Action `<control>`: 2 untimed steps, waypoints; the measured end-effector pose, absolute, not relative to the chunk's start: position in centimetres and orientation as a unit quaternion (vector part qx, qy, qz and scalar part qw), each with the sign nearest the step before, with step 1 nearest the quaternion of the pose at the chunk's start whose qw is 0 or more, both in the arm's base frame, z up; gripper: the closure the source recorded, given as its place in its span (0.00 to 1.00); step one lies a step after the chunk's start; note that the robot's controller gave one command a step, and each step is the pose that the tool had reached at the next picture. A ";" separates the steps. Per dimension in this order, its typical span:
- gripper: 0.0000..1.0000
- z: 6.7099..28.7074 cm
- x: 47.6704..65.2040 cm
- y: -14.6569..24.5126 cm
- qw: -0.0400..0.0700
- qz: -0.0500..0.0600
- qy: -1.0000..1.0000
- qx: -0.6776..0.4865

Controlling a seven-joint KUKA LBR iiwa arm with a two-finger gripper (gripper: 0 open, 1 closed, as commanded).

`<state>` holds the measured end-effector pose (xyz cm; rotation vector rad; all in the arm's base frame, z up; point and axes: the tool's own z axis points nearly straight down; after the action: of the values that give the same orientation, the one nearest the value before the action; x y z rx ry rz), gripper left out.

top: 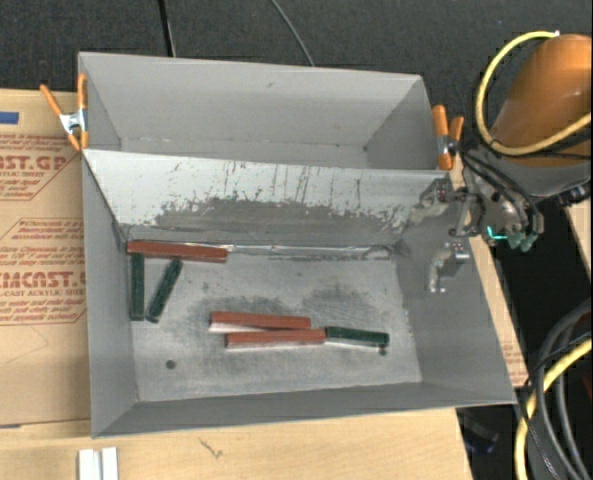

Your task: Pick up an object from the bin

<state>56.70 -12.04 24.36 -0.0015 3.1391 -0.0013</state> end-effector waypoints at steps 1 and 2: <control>0.00 19.7 55.4 -11.6 0.004 -0.001 1.000 -0.012; 0.00 15.0 55.7 -11.3 0.001 0.000 1.000 0.028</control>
Offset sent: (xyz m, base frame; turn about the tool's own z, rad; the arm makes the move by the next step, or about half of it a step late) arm -0.0046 0.0094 -0.1156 0.1055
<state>55.70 -11.32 14.96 0.0875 3.1377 0.0009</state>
